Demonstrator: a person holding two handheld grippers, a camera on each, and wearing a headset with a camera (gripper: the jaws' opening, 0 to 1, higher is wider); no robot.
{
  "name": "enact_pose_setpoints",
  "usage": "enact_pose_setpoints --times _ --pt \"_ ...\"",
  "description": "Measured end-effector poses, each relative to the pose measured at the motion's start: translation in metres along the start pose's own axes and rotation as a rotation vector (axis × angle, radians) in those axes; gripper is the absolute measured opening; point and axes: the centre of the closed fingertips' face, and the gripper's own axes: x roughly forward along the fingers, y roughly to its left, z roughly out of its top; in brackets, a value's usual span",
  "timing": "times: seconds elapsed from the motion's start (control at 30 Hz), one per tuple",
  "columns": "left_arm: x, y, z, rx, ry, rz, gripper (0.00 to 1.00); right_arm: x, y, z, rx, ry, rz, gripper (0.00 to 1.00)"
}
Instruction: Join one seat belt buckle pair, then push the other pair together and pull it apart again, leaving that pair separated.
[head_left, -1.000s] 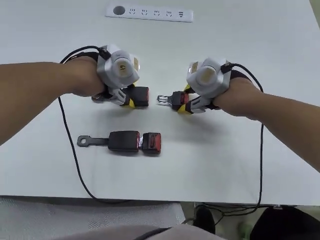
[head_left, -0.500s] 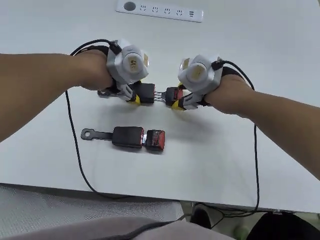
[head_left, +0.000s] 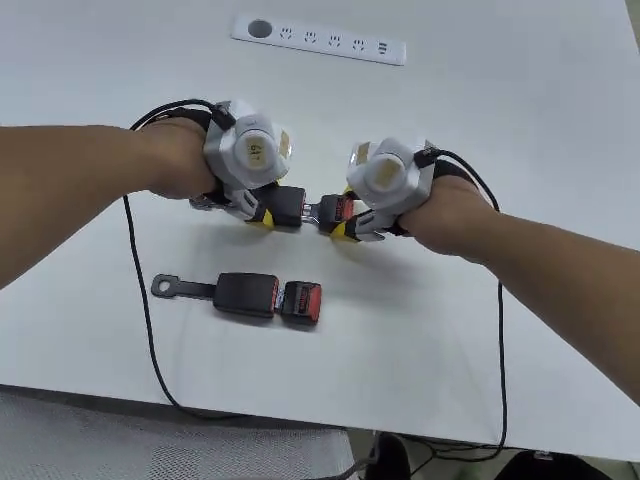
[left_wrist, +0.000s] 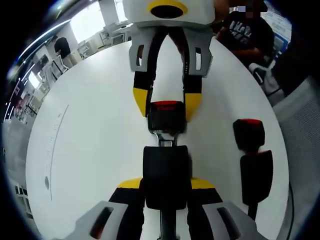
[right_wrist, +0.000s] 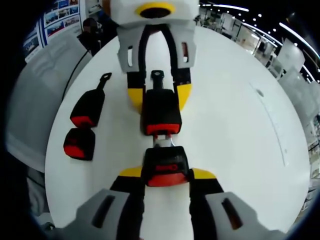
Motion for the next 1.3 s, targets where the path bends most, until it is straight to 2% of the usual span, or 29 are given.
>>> enact_pose_setpoints --times 0.27,0.33,0.4,0.9,1.1,1.2,1.3 --pt "-0.001 0.0 0.001 -0.001 0.006 -0.001 0.32 0.004 -0.002 0.002 -0.002 0.004 0.013 0.33" --pt "0.0 0.0 0.002 0.008 0.008 -0.006 0.32 0.008 0.0 0.009 -0.008 0.0 0.013 0.33" --pt "0.0 0.001 0.001 0.0 0.013 -0.009 0.32 0.011 -0.001 0.014 -0.011 0.021 0.007 0.33" --pt "-0.001 0.003 0.001 -0.025 0.017 0.014 0.33 0.011 -0.005 0.01 0.016 0.021 0.019 0.34" --pt "0.0 0.004 0.001 -0.025 0.032 0.001 0.33 0.007 -0.006 0.005 -0.012 0.052 0.023 0.35" --pt "0.0 0.004 0.0 -0.025 0.039 -0.002 0.33 0.004 -0.007 0.0 -0.008 0.055 0.018 0.35" --pt "0.0 0.003 0.001 -0.008 0.039 -0.009 0.33 0.001 -0.005 -0.004 -0.009 0.035 0.018 0.35"
